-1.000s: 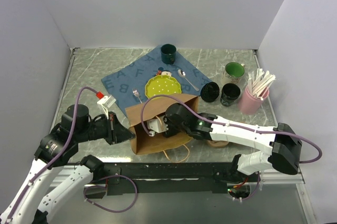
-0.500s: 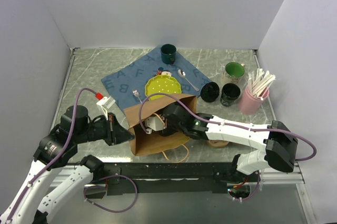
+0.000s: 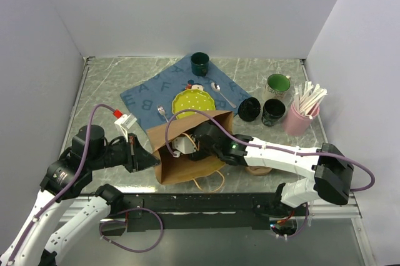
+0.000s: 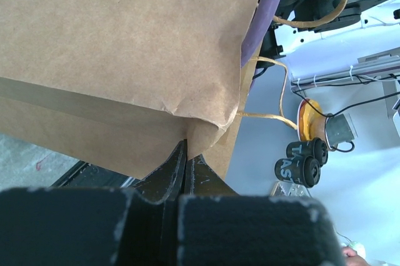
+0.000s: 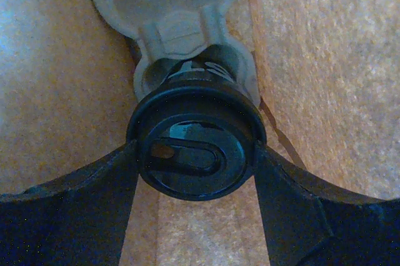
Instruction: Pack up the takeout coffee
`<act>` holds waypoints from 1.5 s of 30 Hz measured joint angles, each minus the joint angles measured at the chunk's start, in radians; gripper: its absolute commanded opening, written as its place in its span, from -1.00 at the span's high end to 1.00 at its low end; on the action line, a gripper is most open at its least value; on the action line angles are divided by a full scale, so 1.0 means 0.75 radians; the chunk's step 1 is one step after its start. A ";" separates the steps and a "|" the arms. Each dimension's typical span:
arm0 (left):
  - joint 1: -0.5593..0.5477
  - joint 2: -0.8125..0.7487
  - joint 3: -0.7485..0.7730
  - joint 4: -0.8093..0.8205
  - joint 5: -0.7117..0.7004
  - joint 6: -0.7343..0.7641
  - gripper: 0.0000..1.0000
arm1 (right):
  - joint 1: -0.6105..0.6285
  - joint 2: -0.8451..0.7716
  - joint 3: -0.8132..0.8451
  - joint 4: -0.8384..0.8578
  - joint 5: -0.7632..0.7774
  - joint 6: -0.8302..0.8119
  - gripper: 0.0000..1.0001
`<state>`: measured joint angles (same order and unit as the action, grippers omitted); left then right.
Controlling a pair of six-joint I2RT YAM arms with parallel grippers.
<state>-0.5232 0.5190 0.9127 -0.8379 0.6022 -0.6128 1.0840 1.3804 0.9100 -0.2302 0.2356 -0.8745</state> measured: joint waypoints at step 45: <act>0.004 0.053 -0.005 0.055 0.004 0.035 0.98 | -0.053 0.106 0.026 0.092 -0.011 0.136 -0.11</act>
<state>-0.5205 0.5587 0.9089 -0.7967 0.6052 -0.5869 1.0443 1.4597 0.9295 -0.1616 0.2272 -0.7727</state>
